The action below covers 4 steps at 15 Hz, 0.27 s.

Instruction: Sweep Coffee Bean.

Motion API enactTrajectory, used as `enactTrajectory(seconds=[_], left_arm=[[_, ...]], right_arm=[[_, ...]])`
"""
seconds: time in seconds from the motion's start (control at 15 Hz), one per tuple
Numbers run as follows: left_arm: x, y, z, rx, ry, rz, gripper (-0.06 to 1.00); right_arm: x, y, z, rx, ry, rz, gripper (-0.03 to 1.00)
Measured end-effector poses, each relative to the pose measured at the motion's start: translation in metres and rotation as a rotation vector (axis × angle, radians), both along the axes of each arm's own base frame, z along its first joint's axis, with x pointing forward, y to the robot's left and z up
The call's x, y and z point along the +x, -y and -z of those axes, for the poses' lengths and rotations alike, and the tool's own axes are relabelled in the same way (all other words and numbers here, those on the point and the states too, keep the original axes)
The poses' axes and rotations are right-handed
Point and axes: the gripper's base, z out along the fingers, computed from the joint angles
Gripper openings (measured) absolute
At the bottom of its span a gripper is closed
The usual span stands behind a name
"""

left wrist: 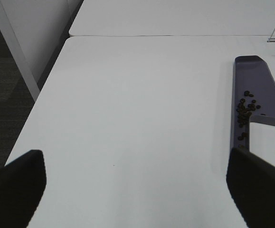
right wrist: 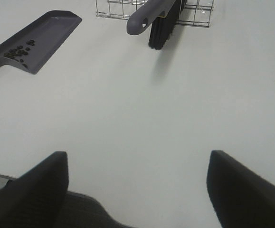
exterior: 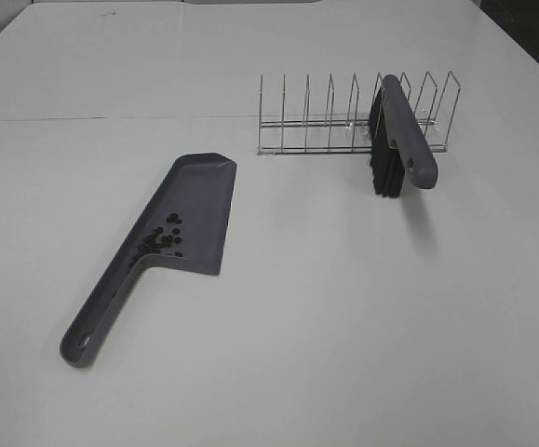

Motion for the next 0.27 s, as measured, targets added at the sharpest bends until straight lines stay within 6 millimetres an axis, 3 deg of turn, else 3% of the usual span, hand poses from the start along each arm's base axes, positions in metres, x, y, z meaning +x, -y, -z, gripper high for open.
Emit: enactTrajectory(seconds=[0.27], left_arm=[[0.0000,0.0000,0.0000,-0.002,0.000,-0.001,0.94]], right_arm=[[0.0000,0.0000,0.0000,0.000,0.000,0.000,0.67]])
